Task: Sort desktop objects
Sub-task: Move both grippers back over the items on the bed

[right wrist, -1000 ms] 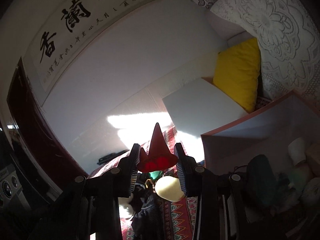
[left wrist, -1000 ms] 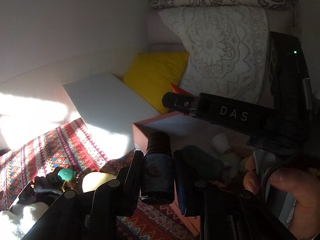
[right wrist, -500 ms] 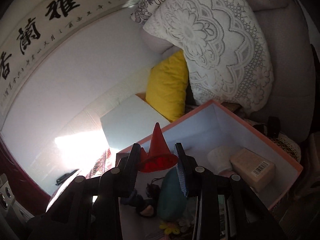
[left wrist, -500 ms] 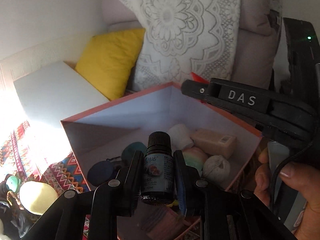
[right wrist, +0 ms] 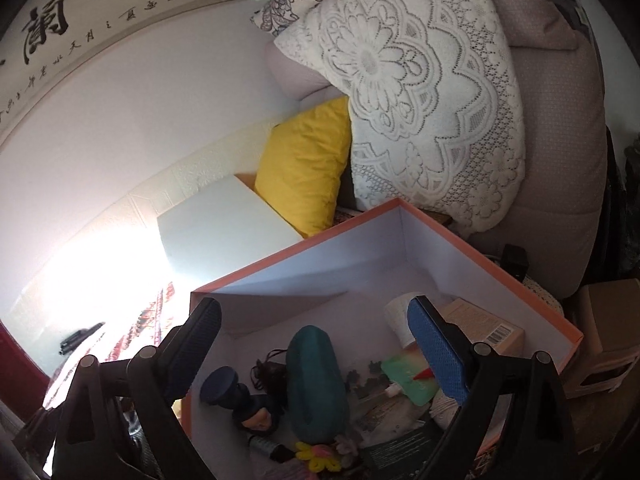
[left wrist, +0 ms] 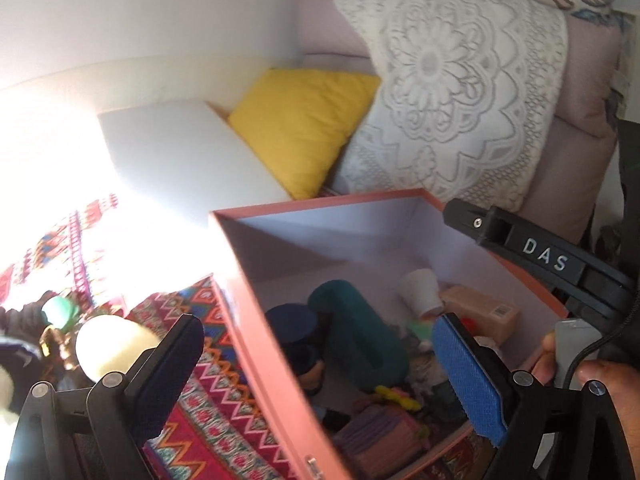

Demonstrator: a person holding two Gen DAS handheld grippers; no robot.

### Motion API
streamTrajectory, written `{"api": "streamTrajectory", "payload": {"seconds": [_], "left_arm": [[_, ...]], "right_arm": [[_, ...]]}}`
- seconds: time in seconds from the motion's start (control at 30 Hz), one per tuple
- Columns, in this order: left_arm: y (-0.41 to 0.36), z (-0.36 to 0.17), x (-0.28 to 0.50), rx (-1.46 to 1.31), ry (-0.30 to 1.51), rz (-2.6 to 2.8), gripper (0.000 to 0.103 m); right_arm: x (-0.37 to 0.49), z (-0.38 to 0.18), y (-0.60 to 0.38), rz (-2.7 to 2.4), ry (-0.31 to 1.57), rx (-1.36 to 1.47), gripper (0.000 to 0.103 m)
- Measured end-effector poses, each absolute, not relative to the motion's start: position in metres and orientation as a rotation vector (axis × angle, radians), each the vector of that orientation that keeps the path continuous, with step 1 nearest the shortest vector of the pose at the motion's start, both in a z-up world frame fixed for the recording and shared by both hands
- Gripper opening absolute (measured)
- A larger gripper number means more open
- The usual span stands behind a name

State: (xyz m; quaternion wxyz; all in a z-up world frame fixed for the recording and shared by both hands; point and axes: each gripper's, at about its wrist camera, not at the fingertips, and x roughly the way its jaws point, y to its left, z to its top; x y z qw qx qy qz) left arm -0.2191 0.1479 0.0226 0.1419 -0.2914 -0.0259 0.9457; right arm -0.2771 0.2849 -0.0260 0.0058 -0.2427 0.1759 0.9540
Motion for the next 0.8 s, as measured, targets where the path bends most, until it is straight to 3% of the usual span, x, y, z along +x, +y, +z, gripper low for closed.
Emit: {"api": "streamTrajectory", "payload": {"seconds": [0.4,0.6,0.8], "left_arm": [[0.030,-0.001,-0.192,-0.940,-0.193,2.901,0.096],[-0.053,0.001,-0.186,-1.010,-0.128,3.017,0.096],[-0.191,0.007,-0.213,-1.151,-0.017,3.176,0.099]], "right_arm": [[-0.283,-0.016,0.122,3.285,0.280,-0.827,0.097],[-0.301,-0.039,0.055,3.348,0.297,-1.005,0.097],[-0.334,-0.066,0.016,3.320,0.387,-1.219,0.097]]}}
